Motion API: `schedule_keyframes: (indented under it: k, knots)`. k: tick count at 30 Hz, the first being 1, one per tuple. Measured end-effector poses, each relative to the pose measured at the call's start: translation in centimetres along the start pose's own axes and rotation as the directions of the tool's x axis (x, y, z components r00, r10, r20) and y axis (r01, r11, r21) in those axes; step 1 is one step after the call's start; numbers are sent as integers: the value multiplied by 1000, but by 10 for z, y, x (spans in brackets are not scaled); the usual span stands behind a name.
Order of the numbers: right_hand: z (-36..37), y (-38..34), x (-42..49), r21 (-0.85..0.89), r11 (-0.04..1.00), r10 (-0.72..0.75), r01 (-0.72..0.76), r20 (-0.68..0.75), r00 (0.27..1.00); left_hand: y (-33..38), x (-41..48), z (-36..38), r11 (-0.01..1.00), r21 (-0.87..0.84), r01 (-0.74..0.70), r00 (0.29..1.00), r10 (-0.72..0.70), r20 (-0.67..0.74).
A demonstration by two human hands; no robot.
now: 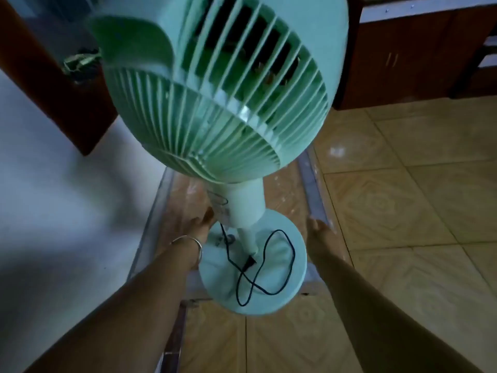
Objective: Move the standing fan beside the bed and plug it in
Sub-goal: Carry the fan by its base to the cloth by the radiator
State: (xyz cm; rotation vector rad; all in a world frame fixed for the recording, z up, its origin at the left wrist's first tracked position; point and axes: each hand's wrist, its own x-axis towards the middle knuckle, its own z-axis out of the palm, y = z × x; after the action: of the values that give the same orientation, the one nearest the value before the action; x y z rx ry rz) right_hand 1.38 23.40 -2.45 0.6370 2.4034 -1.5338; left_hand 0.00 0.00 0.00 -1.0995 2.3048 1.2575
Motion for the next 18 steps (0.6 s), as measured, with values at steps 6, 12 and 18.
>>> schedule_keyframes:
  k: [6,12,18]
  knots:
    - [40,38,23,-248,966,67,-65,2,998,-47,50,27,997,72,-40,999,41,-23]
    - [66,52,46,-391,912,132,-125,-9,991,-60,67,41,994,92,64,996,-69,52]
    - [73,52,58,-431,885,171,-174,-47,984,-58,78,55,993,104,49,999,-50,7]
